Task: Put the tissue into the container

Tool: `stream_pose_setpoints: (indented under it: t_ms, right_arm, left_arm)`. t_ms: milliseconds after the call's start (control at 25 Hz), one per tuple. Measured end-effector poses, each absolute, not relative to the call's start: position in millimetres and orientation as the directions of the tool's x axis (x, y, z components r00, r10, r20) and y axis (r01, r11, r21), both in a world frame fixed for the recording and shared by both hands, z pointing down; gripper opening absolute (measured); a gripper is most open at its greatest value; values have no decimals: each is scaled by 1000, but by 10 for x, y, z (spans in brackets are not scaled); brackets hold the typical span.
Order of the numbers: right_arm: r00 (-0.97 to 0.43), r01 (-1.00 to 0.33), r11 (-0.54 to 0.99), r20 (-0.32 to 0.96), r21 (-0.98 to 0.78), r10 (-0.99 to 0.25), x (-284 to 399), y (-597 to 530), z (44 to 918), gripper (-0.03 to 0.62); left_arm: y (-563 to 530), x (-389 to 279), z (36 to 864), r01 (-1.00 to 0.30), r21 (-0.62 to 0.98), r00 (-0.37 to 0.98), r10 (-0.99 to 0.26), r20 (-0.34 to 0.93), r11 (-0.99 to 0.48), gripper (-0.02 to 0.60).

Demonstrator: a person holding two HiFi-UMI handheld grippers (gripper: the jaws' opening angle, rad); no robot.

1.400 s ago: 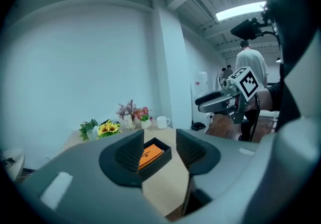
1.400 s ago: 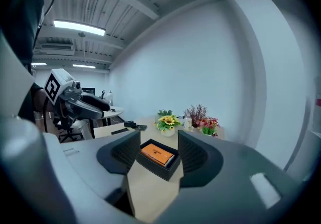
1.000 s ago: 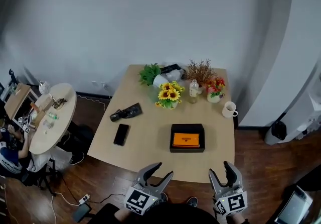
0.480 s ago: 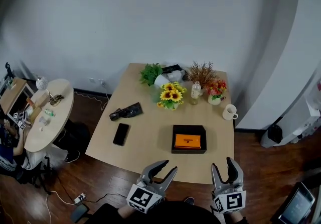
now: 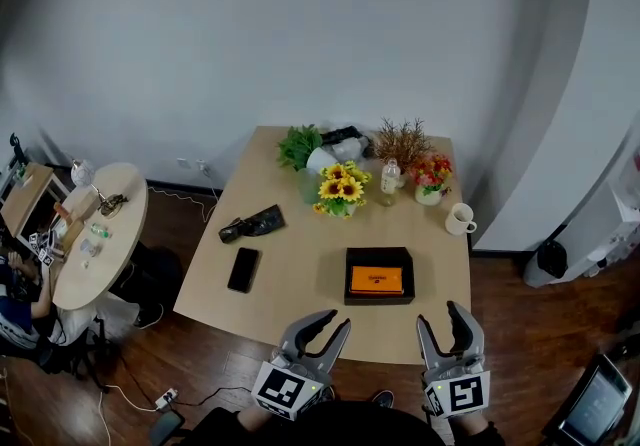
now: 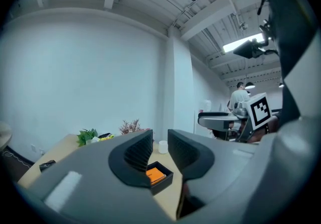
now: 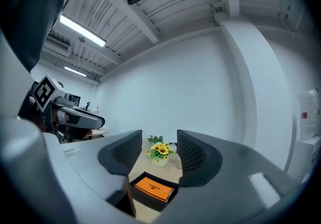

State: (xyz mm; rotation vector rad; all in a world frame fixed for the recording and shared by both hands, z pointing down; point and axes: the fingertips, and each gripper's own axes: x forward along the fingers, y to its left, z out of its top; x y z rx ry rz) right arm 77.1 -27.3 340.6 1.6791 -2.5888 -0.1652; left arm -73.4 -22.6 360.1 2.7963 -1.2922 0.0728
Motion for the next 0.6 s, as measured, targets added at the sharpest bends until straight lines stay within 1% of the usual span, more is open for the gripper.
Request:
stream_pose_setpoints:
  t_ms: [160,320,480,600]
  right_arm:
    - [-417,-903,412,-14,122,-909,727,-274,3399,209]
    - [-423,-900,417,-22,129,-906,701,-276,3382,209]
    - [-433,-895,426,-20,132,-901,659,-278,3392,207]
    - [-436,-893,430,-22,132,-899,650,-268,3392,204]
  left_arm:
    - [-213,-735,3640,-757,5,651,-753,94,-653,71]
    - [-208,-727,3630,-761,18,647,-758,85,-648,48]
    - [-206,-731,3672,-759,10,649,-755,95,-652,46]
    - [-194,-733,3639,-758,38,652,-755,67,-651,46]
